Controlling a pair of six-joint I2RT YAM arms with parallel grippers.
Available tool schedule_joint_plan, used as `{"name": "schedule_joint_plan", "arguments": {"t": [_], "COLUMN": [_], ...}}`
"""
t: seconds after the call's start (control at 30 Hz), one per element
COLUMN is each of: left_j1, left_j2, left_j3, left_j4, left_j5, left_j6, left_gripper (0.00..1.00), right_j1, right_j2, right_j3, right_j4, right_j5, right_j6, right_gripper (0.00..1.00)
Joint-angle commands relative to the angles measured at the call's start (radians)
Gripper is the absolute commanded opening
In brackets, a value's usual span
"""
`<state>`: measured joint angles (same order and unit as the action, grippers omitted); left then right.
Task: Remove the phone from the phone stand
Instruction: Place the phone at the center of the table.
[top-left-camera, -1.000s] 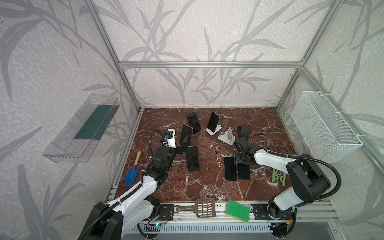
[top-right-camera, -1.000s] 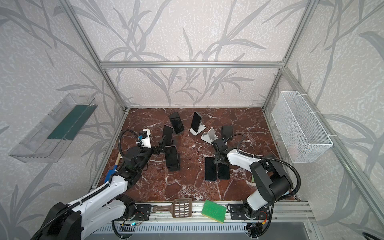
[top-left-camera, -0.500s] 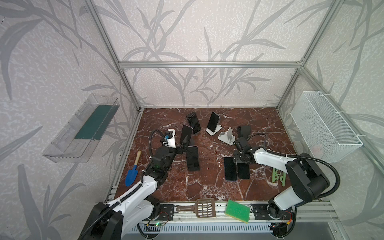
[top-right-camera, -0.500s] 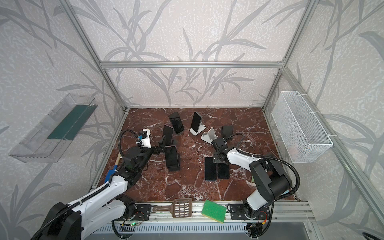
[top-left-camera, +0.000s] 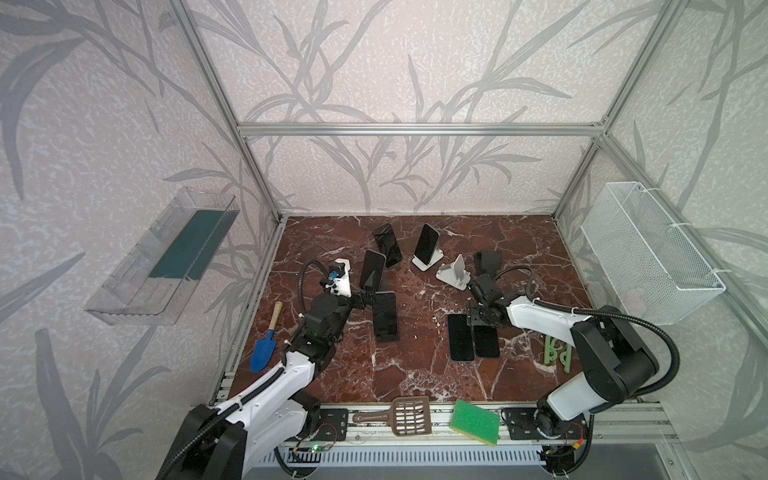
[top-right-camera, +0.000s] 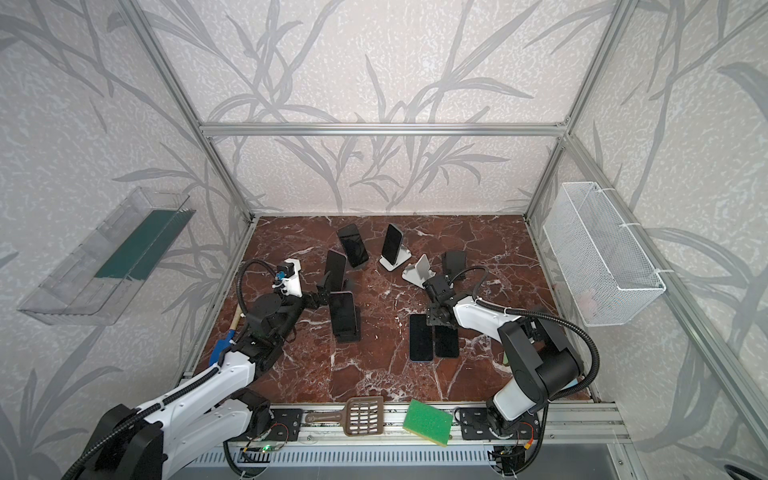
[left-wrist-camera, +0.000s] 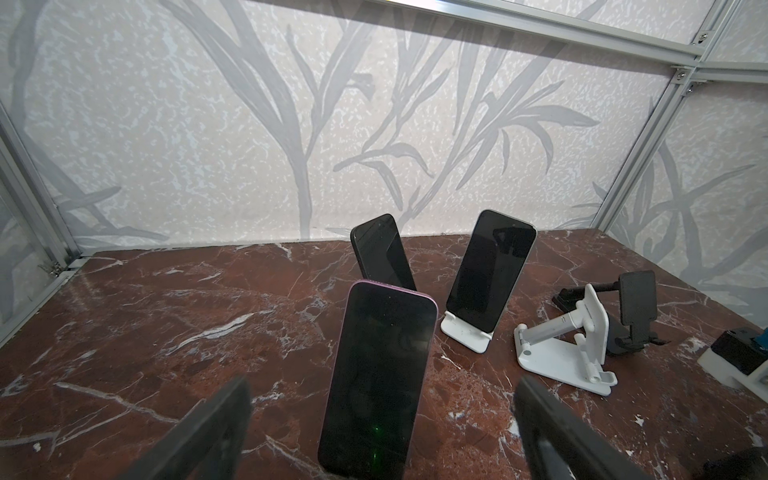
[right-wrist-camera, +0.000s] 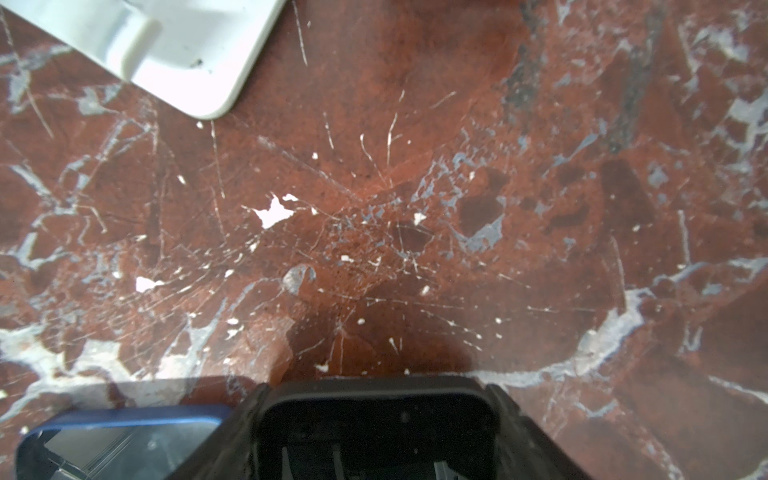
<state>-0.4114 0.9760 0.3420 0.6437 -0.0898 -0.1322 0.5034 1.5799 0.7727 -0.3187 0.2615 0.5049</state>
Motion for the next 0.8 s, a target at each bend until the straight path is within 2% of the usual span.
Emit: {"name": "schedule_joint_plan", "arguments": {"t": [0.0,0.23,0.77], "left_j1": [-0.003,-0.004,-0.003], "left_j2": [-0.020,-0.025,-0.045], "left_j3": [-0.016,-0.018,-0.018], "left_j4": [0.024,0.022,0.011], "left_j5": [-0.018,-0.019,-0.021], "left_j6": [-0.003,-0.004,-0.004], "left_gripper": [0.99,0.99,0.99], "right_j1": [0.003,0.003,0.003], "right_j2": [0.034,0.040,0.025], "right_j3": [0.007,0.011,0.014], "right_j4": [-0.053,-0.063,-0.075], "right_j5": [0.002,-0.005,-0.007], "right_j6": [-0.006,-0.013,-0.006], "right_gripper": [0.77,0.79,0.76]}}
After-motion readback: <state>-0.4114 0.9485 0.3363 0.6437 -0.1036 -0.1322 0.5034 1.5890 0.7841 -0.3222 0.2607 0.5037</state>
